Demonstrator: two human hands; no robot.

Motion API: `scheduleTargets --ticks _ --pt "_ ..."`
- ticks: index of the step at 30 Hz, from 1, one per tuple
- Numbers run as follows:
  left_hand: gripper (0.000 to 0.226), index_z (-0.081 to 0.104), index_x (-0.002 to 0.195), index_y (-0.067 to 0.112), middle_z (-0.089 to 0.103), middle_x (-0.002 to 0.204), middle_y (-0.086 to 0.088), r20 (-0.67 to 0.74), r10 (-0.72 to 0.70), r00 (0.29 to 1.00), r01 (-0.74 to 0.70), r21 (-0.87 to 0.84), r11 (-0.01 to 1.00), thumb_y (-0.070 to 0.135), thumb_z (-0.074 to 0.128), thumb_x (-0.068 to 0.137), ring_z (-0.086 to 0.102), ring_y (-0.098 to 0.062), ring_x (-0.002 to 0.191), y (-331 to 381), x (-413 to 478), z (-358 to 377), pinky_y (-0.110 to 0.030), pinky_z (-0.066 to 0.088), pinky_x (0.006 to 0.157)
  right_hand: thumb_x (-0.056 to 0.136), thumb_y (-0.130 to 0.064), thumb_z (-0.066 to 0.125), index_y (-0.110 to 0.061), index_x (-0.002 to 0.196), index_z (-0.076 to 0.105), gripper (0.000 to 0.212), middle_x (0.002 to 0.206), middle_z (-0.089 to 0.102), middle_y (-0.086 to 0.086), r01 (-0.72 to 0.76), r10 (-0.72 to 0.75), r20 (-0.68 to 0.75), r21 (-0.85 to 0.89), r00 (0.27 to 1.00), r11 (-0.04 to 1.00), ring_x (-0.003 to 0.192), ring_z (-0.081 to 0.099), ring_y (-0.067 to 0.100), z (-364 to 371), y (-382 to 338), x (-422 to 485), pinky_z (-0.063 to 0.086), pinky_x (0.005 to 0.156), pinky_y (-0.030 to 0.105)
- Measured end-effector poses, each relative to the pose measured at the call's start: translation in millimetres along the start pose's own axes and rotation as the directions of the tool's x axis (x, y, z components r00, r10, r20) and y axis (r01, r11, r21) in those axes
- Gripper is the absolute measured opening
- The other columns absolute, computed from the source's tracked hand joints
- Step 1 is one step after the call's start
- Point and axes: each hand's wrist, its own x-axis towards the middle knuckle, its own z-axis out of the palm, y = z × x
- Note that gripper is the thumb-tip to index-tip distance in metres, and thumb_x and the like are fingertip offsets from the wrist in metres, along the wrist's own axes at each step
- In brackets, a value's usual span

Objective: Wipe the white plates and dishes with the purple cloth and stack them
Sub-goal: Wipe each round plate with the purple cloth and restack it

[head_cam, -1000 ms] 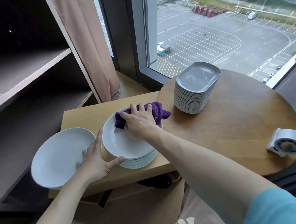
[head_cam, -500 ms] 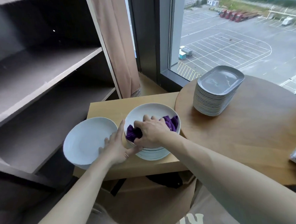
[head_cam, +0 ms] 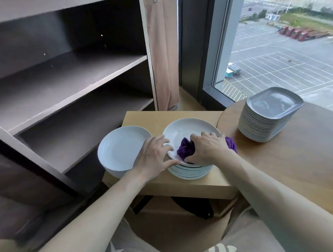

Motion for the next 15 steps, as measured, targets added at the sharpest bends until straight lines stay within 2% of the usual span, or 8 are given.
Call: scheduleTargets --ticks 2,3,5,7,10,13,15 --pt "0.036 0.076 0.098 0.011 0.072 0.105 -0.003 0.016 0.106 0.994 -0.107 0.032 0.994 0.046 0.070 0.094 0.064 -0.023 0.107 6.3 -2.5 -3.0 -0.038 0.045 0.102 0.074 -0.078 0.052 -0.029 0.110 0.045 0.061 0.103 0.051 0.000 -0.020 0.019 0.025 0.025 1.000 0.999 0.099 0.048 0.028 2.3 3.8 2.4 0.034 0.096 0.054" --pt "0.032 0.075 0.096 0.011 0.072 0.098 -0.002 0.022 0.143 0.990 -0.144 0.058 0.988 0.042 0.066 0.098 0.066 -0.024 0.097 10.1 -4.2 -3.7 -0.038 0.049 0.093 0.074 -0.077 0.052 -0.028 0.108 0.043 0.060 0.101 0.051 0.001 -0.024 0.023 0.014 0.020 1.000 1.000 0.096 0.048 0.028 5.0 3.9 2.6 0.034 0.096 0.054" --pt "0.030 0.074 0.096 0.012 0.071 0.092 -0.002 0.015 0.195 0.981 -0.195 0.128 0.972 0.036 0.058 0.104 0.065 -0.024 0.088 14.2 -6.6 -4.6 -0.038 0.053 0.081 0.074 -0.077 0.053 -0.027 0.104 0.041 0.059 0.092 0.048 -0.001 -0.018 0.018 -0.041 -0.007 0.999 1.000 0.094 0.050 0.028 10.6 1.9 2.4 0.035 0.095 0.053" --pt "0.022 0.072 0.099 0.014 0.069 0.091 -0.002 0.036 0.240 0.970 -0.242 0.216 0.946 0.027 0.055 0.105 0.064 -0.023 0.086 14.4 -7.5 -5.9 -0.035 0.052 0.073 0.072 -0.079 0.055 -0.027 0.100 0.042 0.060 0.084 0.045 -0.004 -0.009 0.008 -0.092 -0.004 0.996 1.000 0.090 0.053 0.027 12.0 0.8 1.7 0.036 0.090 0.050" --pt "0.018 0.069 0.101 0.017 0.066 0.088 0.000 0.157 0.262 0.952 -0.302 0.362 0.882 0.009 0.053 0.097 0.062 -0.021 0.082 16.4 -5.9 -12.3 -0.030 0.043 0.065 0.070 -0.079 0.058 -0.027 0.099 0.047 0.060 0.084 0.050 -0.005 0.002 0.005 -0.137 0.046 0.991 0.999 0.088 0.056 0.026 10.7 3.4 -1.0 0.034 0.082 0.045" --pt "0.017 0.066 0.074 0.021 0.057 0.066 0.005 0.244 0.269 0.932 -0.357 0.471 0.807 0.005 0.071 0.076 0.055 -0.015 0.058 22.6 -3.0 -23.0 -0.025 0.036 0.052 0.073 -0.074 0.061 -0.027 0.100 0.048 0.055 0.086 0.050 -0.004 0.017 -0.001 -0.194 0.082 0.981 0.997 0.091 0.056 0.026 11.2 4.8 -8.1 0.032 0.081 0.042" --pt "0.023 0.060 0.065 0.021 0.052 0.059 0.006 0.265 0.283 0.922 -0.384 0.524 0.760 0.004 0.074 0.071 0.050 -0.014 0.050 24.7 0.8 -25.8 -0.024 0.037 0.048 0.075 -0.064 0.063 -0.027 0.101 0.048 0.048 0.087 0.048 -0.004 0.014 0.011 -0.226 0.107 0.974 0.994 0.094 0.055 0.027 10.2 5.7 -14.5 0.031 0.082 0.042"
